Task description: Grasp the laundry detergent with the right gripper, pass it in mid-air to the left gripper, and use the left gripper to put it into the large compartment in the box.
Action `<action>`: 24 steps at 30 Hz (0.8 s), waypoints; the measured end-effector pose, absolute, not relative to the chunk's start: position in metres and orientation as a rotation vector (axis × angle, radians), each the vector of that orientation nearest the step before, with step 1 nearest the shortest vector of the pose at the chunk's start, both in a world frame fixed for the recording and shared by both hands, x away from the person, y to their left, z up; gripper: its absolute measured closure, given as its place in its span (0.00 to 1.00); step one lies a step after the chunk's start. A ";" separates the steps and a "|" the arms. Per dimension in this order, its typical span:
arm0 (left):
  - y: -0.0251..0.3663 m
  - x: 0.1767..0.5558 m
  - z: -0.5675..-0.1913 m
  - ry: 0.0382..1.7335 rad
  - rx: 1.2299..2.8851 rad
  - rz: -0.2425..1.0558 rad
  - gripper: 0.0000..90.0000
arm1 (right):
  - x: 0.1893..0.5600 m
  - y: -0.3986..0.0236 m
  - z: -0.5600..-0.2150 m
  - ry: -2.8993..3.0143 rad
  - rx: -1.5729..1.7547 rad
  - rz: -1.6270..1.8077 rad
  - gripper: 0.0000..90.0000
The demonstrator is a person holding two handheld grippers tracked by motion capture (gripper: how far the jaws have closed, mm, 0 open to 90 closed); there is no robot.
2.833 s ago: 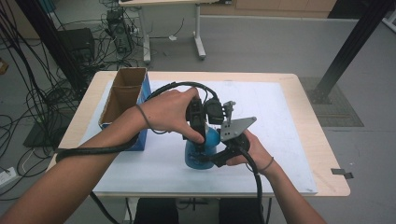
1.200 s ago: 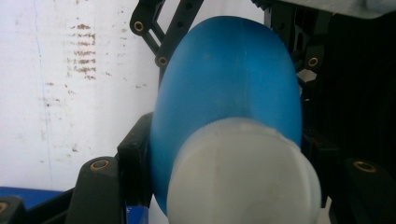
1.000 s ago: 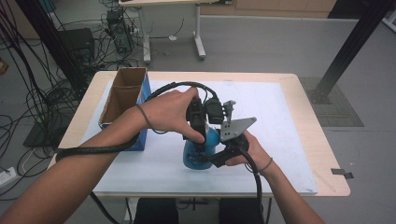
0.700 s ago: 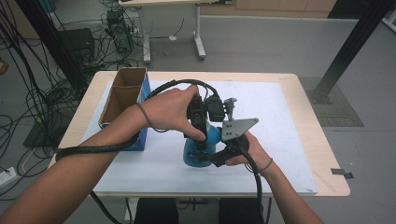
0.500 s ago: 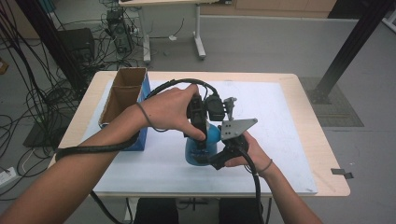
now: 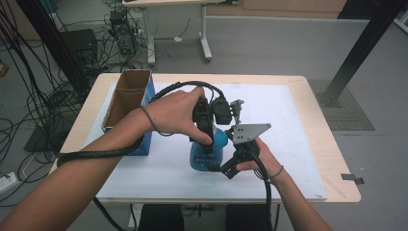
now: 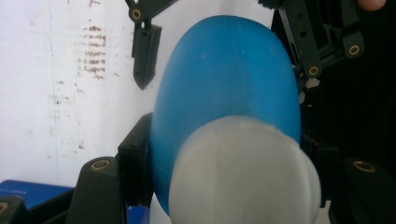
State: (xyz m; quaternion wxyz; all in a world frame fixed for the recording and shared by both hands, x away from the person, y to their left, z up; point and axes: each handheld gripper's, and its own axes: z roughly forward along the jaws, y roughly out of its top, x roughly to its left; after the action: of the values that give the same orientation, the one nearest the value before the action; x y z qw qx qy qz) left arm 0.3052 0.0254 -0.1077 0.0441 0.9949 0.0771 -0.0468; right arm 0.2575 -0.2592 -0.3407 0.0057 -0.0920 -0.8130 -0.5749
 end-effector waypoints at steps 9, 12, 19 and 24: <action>0.030 0.305 -0.103 0.245 3.026 -0.130 0.41 | 0.256 -0.262 -0.341 -2.559 -0.300 -1.787 0.03; 0.033 0.306 -0.100 0.255 3.018 -0.132 0.41 | 0.256 -0.263 -0.341 -2.567 -0.307 -1.786 0.03; 0.038 0.307 -0.090 0.268 2.996 -0.135 0.41 | 0.255 -0.267 -0.344 -2.565 -0.336 -1.787 0.04; 0.040 0.305 -0.077 0.279 2.983 -0.109 0.42 | 0.254 -0.268 -0.346 -2.569 -0.345 -1.786 0.04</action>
State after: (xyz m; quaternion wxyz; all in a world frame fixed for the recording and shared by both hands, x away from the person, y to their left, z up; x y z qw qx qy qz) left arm 0.3053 0.0404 -0.0773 0.0716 0.9924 0.0929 -0.0363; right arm 0.2538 -0.2680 -0.3456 -0.0028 -0.1097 -0.8161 -0.5673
